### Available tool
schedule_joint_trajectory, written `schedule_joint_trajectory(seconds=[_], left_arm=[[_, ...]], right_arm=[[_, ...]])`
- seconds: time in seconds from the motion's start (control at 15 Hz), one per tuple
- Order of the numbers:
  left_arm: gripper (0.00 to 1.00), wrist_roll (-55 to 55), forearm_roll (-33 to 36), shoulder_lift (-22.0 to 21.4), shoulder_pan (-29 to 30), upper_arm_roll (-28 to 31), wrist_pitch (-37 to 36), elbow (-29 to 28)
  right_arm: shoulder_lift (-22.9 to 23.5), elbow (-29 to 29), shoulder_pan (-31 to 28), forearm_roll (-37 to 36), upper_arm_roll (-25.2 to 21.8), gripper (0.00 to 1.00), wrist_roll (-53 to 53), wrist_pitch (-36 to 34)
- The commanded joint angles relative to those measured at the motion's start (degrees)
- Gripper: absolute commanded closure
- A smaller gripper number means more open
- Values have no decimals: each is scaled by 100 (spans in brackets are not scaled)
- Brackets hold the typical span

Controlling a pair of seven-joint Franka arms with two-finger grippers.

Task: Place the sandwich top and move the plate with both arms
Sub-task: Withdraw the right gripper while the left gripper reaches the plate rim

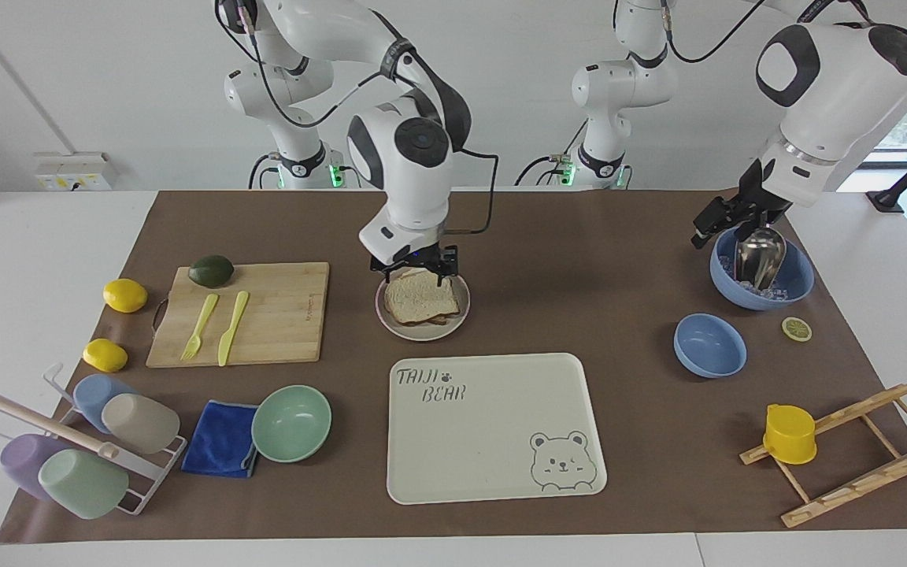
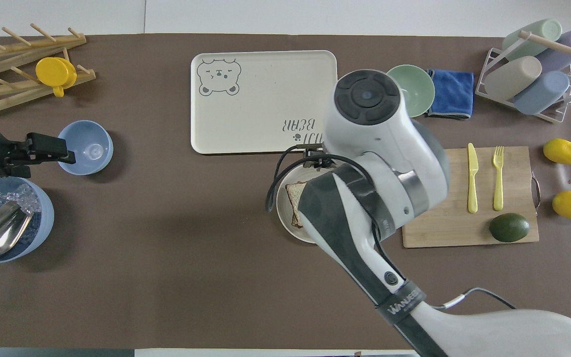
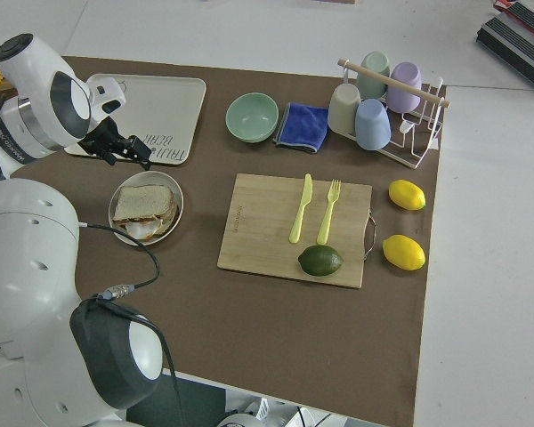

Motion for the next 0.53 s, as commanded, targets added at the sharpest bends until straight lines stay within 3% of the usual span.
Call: schedule_joint_trajectory(seconds=[0.0,0.27,0.47], left_arm=[[0,60,-440,-234,-302,54,609,-632],[0,16,-881,-155,-934,54,1470,-1125],[0,-71,-908,46,-1671,54,2260,-1599]], right_arm=[[-388,-109,-650,154,57,0,-880,-174],[-785,-39,-1170,154,49,0,-1628,-657],[-829,425,-1591,136,40,0,-2199,-1211]])
